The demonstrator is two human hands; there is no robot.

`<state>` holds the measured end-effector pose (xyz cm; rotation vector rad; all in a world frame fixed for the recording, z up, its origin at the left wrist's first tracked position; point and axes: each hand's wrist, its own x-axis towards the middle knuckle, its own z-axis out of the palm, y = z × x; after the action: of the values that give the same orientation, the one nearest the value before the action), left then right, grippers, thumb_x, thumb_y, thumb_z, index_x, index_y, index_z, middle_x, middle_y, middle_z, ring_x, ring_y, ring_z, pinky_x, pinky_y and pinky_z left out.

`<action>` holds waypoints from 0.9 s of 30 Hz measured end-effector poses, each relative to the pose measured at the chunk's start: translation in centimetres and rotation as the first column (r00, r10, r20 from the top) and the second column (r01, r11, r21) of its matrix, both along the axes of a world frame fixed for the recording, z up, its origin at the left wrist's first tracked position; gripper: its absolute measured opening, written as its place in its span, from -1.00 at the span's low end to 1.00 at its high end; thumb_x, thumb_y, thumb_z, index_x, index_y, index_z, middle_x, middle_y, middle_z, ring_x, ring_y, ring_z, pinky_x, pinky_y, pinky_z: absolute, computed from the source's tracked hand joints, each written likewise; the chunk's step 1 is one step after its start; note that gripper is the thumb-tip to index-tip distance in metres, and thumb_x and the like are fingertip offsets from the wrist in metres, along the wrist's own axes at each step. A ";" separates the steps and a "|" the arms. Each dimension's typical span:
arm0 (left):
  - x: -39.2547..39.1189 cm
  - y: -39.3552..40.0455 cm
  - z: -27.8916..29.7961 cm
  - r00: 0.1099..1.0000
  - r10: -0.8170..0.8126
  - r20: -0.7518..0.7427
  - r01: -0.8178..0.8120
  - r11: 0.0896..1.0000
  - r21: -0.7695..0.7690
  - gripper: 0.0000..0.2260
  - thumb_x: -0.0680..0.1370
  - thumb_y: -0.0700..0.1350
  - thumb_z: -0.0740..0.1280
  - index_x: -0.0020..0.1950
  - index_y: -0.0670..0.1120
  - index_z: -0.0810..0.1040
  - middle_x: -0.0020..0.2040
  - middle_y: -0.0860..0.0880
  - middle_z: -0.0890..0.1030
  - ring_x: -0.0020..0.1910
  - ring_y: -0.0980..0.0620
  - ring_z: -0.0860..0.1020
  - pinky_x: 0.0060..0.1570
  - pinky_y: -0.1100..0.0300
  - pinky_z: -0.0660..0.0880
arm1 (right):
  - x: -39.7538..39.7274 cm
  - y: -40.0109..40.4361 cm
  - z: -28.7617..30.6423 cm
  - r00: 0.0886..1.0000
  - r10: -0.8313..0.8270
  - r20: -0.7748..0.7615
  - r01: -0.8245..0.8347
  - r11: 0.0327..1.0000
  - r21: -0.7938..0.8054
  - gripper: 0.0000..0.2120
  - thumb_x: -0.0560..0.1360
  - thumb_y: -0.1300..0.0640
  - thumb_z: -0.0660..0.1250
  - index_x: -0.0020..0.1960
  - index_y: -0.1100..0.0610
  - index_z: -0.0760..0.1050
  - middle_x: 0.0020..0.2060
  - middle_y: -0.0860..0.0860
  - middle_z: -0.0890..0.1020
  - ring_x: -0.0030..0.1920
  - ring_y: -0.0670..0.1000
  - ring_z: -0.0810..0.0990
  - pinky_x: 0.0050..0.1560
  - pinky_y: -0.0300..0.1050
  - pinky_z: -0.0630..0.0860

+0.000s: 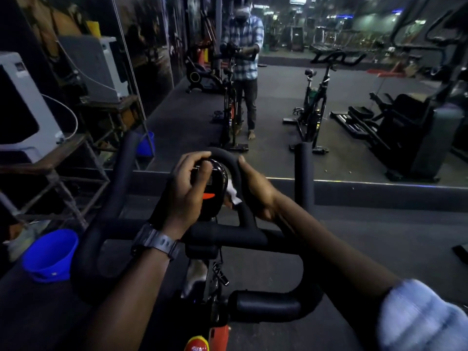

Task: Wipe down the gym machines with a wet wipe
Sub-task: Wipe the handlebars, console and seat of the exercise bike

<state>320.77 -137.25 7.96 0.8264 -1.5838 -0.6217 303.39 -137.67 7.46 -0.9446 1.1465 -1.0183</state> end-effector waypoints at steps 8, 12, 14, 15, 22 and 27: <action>-2.4 0.0 0.4 0.660 0.537 0.526 -0.325 0.835 -0.444 -0.68 0.55 0.13 0.32 0.09 -0.09 0.59 0.10 -0.07 0.60 0.06 -0.17 0.53 0.01 -0.06 0.45 | -0.5 0.1 2.9 0.961 0.122 0.247 -0.169 0.969 0.180 -0.29 0.61 -0.34 -0.06 -0.08 0.16 0.66 -0.23 0.09 0.68 -0.26 0.06 0.66 -0.24 -0.16 0.57; -2.3 0.2 0.4 0.644 0.540 0.541 -0.320 0.833 -0.451 -0.69 0.55 0.11 0.31 0.11 -0.10 0.59 0.10 -0.07 0.59 0.05 -0.16 0.52 -0.02 -0.03 0.44 | 0.5 -4.5 4.9 0.986 0.143 0.086 -0.155 0.975 0.162 -0.43 0.59 -0.31 0.09 -0.10 0.14 0.61 -0.22 0.10 0.61 -0.25 0.08 0.55 -0.19 -0.08 0.51; -2.3 0.2 0.4 0.653 0.539 0.531 -0.320 0.833 -0.452 -0.70 0.55 0.10 0.32 0.11 -0.10 0.59 0.09 -0.07 0.59 0.05 -0.15 0.52 -0.02 -0.02 0.44 | 0.2 -4.4 4.8 0.991 0.115 0.061 -0.123 0.981 0.149 -0.49 0.62 -0.20 0.12 0.09 0.21 0.58 -0.18 0.14 0.60 -0.26 0.08 0.57 -0.22 -0.08 0.55; -2.3 0.2 0.4 0.661 0.537 0.524 -0.321 0.834 -0.449 -0.70 0.55 0.10 0.33 0.10 -0.10 0.60 0.09 -0.07 0.59 0.05 -0.15 0.52 -0.01 -0.02 0.44 | -0.2 -4.0 4.0 0.996 0.071 0.059 -0.078 0.990 0.120 -0.51 0.65 -0.14 0.11 0.19 0.26 0.55 -0.16 0.15 0.60 -0.25 0.07 0.57 -0.22 -0.10 0.56; -2.2 0.1 0.7 0.692 0.486 0.533 -0.314 0.868 -0.384 -0.67 0.55 0.13 0.32 0.13 -0.09 0.61 0.13 -0.03 0.60 0.11 -0.10 0.53 0.07 -0.05 0.48 | -1.8 -3.7 3.9 0.999 0.035 0.037 -0.032 0.997 -0.063 -0.73 0.63 0.17 0.25 0.14 0.36 0.57 -0.09 0.22 0.65 -0.17 0.05 0.62 -0.14 -0.10 0.59; -2.1 0.2 0.6 0.714 0.491 0.500 -0.357 0.869 -0.343 -0.61 0.55 0.14 0.31 0.18 -0.14 0.55 0.20 -0.08 0.56 0.17 -0.12 0.50 0.15 -0.05 0.45 | 3.0 -8.3 8.7 0.600 0.055 -0.798 -0.530 0.775 -0.345 -0.86 0.54 0.15 0.35 -0.04 0.19 0.66 -0.17 0.09 0.67 -0.13 -0.07 0.56 -0.01 -0.14 0.50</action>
<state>318.67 -137.08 8.54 1.2366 -1.8607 0.1790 306.39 -145.97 16.20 -2.1352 1.2889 -0.6489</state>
